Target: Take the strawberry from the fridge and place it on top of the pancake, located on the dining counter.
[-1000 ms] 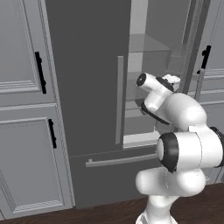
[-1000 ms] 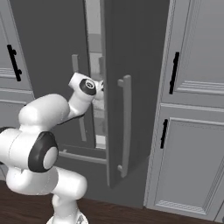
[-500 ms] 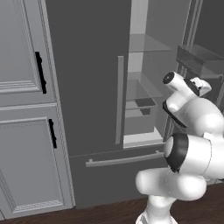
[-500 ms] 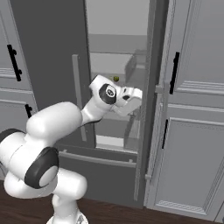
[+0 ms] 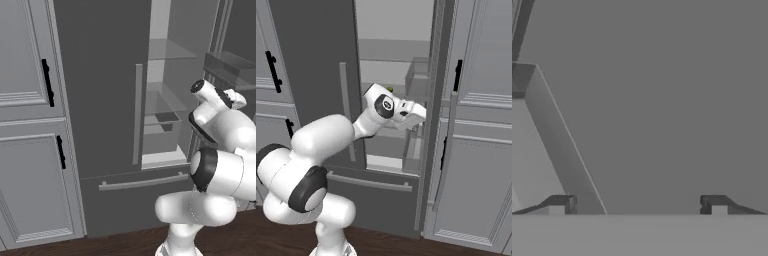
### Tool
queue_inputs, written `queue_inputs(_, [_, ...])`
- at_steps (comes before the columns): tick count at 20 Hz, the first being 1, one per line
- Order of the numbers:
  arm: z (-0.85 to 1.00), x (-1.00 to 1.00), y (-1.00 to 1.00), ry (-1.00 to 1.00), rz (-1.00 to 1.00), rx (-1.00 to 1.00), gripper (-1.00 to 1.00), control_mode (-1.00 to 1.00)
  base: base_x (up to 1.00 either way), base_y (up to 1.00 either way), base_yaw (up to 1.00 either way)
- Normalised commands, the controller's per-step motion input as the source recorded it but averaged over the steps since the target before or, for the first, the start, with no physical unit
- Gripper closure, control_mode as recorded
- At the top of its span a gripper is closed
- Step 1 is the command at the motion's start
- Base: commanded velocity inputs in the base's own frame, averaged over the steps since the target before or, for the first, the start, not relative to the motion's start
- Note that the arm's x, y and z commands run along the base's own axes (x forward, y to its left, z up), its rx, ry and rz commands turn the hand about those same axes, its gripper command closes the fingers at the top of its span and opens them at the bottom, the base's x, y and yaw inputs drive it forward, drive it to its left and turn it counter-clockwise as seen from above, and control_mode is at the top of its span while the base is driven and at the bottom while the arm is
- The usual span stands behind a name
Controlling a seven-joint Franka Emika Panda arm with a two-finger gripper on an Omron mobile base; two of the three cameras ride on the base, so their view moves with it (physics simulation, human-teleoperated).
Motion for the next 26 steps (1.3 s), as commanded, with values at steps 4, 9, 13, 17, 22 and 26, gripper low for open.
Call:
queue_inputs(4, [0.00, -0.61, 0.40, -0.22, 0.00, 0.03, -1.00, -1.00, 0.00, 0.00, 0.00])
queue_inputs(9, [0.07, -0.30, 0.88, -0.18, 0.00, 0.00, -1.00, -1.00, 0.00, 0.00, 0.00])
queue_inputs(13, [0.27, -0.09, 0.99, -0.16, 0.00, 0.00, -1.00, -1.00, 0.00, 0.00, 0.00])
queue_inputs(17, [0.15, -0.01, 1.00, -0.12, 0.00, 0.00, -1.00, -1.00, 0.00, 0.00, 0.00])
queue_inputs(22, [0.01, 0.00, 1.00, -0.07, 0.04, 0.04, -1.00, -1.00, 0.00, 0.00, 0.00])
queue_inputs(26, [0.18, 0.09, 0.89, -0.01, 0.17, 0.16, -1.00, -1.00, 0.00, 0.00, 0.00])
